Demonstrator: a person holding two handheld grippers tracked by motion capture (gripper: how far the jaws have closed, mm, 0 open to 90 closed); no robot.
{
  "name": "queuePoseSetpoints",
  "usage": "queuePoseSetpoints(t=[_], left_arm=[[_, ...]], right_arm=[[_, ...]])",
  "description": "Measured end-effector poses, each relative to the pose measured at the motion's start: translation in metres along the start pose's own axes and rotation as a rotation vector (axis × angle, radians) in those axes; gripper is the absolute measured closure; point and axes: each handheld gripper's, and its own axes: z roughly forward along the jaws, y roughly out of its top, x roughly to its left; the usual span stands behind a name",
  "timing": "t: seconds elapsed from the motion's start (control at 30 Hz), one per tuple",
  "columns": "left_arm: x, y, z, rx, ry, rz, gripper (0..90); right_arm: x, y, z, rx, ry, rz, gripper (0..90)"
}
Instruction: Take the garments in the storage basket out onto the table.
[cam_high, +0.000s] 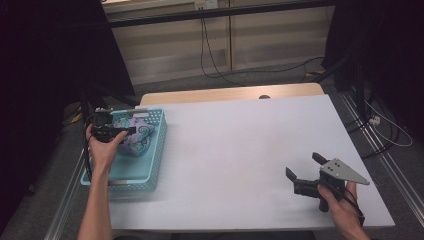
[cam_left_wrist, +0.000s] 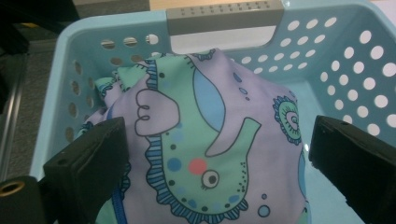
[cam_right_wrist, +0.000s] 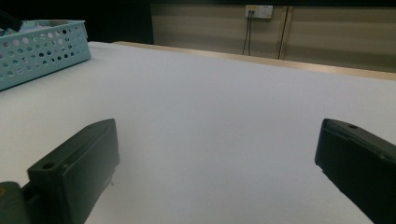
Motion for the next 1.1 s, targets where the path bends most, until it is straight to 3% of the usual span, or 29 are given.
queuePoseSetpoints(t=[0.07, 0.17, 0.2, 0.3, 0.47, 0.6, 0.73, 0.77, 0.87, 0.93, 1.1], left_arm=[[-0.001, 0.000, 0.002, 0.017, 0.013, 0.033, 4.1], [-0.006, -0.001, 0.008, 0.031, 0.044, 0.035, 2.2], [-0.008, -0.003, 0.012, 0.069, 0.051, 0.068, 0.8], [-0.011, -0.007, 0.017, 0.079, 0.066, 0.103, 0.1], [-0.007, -0.010, 0.022, 0.123, 0.025, 0.069, 0.0], [-0.008, -0.012, 0.028, 0.199, 0.022, 0.088, 0.0], [-0.010, -0.012, 0.029, 0.230, 0.013, 0.087, 0.0], [-0.013, -0.013, 0.032, 0.254, 0.013, 0.114, 0.0], [-0.016, -0.012, 0.034, 0.277, 0.037, 0.126, 0.0], [-0.021, -0.012, 0.038, 0.313, 0.086, 0.163, 0.0], [-0.025, -0.012, 0.042, 0.336, 0.124, 0.144, 0.1]], right_arm=[[0.001, 0.000, 0.000, 0.003, 0.006, -0.005, 0.0], [0.002, 0.000, 0.000, 0.004, 0.009, -0.007, 0.0], [0.002, 0.000, 0.000, 0.004, 0.010, -0.007, 0.0], [0.003, 0.000, 0.000, 0.005, 0.015, -0.009, 0.0], [0.003, -0.001, 0.001, 0.009, 0.019, -0.009, 0.0], [0.004, -0.001, 0.001, 0.013, 0.024, -0.013, 0.0], [0.004, -0.001, 0.001, 0.013, 0.025, -0.012, 0.0], [0.004, -0.001, 0.001, 0.013, 0.026, -0.012, 0.0], [0.004, -0.001, 0.002, 0.014, 0.026, -0.012, 0.0], [0.004, -0.001, 0.002, 0.017, 0.027, -0.015, 0.1], [0.004, -0.001, 0.001, 0.017, 0.028, -0.018, 0.2]])
